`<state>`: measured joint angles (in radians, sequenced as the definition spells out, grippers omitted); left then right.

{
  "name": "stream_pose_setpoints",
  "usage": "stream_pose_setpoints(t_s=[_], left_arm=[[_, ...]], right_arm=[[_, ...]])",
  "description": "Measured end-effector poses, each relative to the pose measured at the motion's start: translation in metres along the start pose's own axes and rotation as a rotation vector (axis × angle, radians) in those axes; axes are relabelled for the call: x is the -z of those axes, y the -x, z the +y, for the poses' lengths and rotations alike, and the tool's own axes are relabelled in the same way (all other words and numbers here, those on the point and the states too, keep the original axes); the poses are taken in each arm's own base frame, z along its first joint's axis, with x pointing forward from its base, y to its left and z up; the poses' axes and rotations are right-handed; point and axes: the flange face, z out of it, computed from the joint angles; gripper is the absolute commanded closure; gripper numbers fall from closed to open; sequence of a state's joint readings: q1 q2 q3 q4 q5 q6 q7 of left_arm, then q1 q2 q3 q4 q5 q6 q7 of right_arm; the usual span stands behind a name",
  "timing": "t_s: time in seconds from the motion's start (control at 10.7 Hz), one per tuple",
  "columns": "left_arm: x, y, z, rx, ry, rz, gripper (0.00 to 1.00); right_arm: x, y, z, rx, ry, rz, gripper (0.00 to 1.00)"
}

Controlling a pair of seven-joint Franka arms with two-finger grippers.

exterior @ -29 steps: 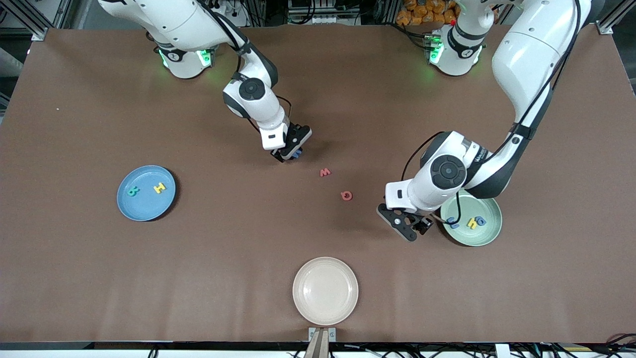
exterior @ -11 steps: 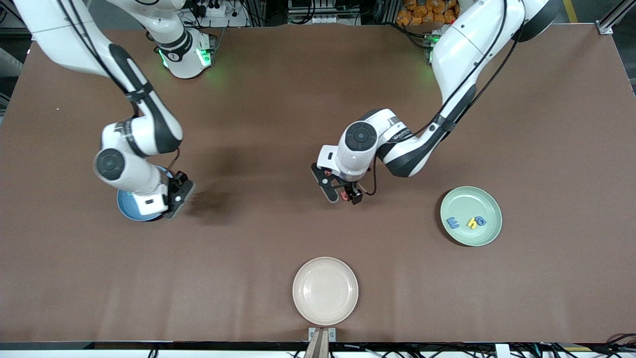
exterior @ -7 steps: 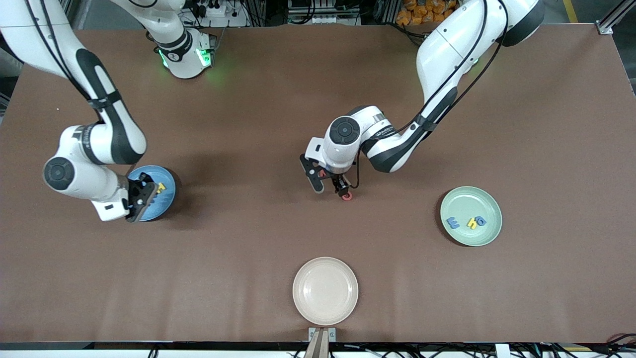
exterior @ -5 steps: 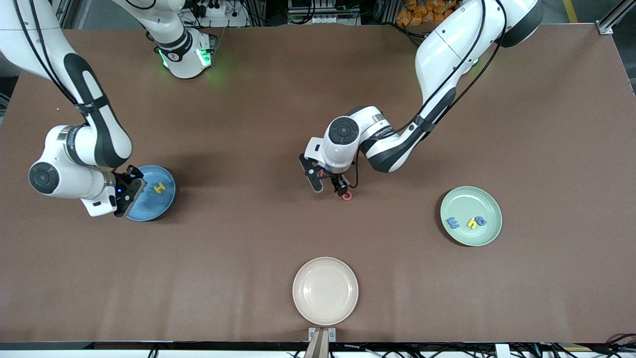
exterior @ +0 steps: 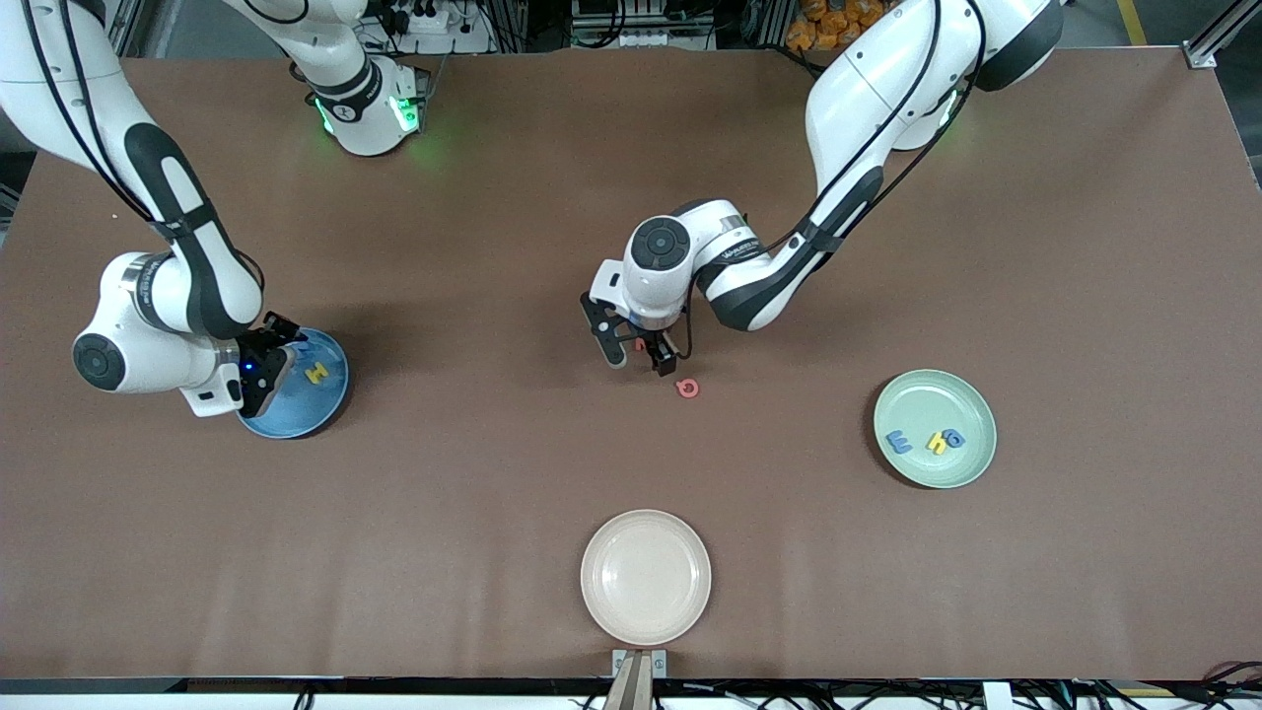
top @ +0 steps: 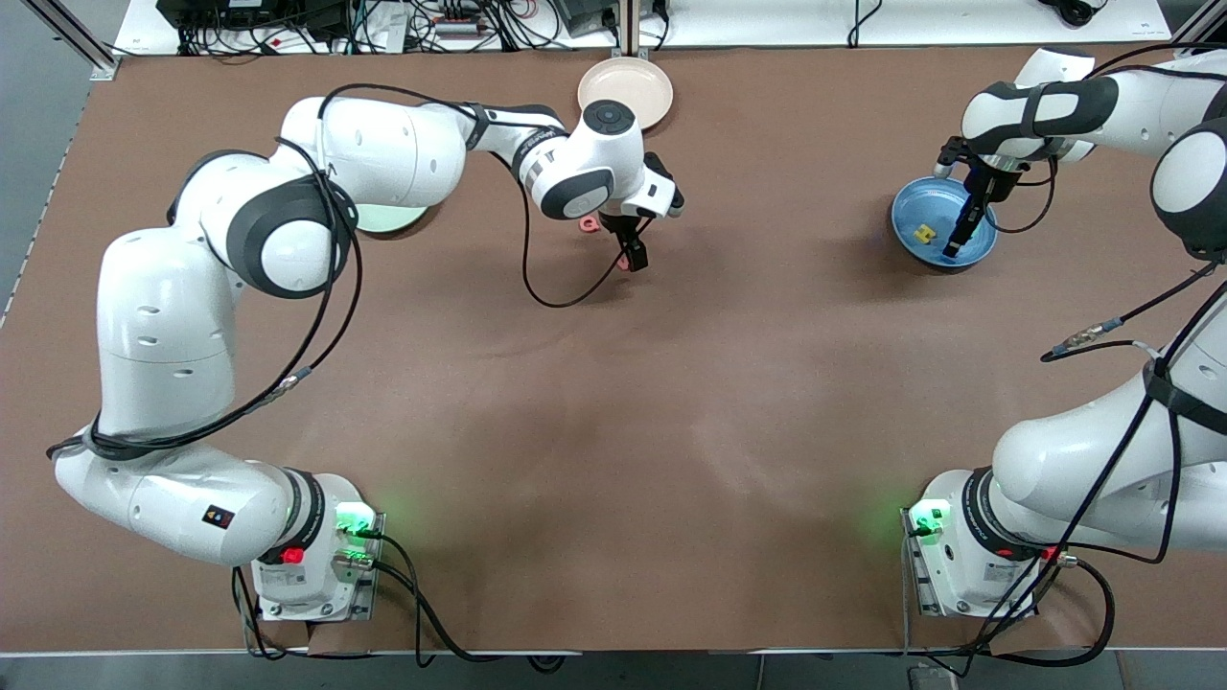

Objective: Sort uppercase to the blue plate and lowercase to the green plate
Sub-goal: 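Place the blue M on the blue plate while the left gripper reaches pink w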

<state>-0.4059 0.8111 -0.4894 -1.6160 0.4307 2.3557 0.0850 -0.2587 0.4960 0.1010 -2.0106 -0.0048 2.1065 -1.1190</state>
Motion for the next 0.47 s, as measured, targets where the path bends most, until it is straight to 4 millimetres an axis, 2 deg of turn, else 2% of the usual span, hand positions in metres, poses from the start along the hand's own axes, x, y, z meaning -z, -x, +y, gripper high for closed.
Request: stream_pose_setpoints(t_s=[0.28,0.47], left_arm=[[-0.015,0.002,0.008,-0.039,-0.067,-0.037,0.0],[-0.017,0.0,0.015,-0.045,-0.076,-0.042,0.0]], right_arm=[[0.012,-0.003,0.002,-0.089,-0.008,-0.003,0.4],[0.051,-0.015,-0.004,-0.2,-0.055,-0.038,0.41]])
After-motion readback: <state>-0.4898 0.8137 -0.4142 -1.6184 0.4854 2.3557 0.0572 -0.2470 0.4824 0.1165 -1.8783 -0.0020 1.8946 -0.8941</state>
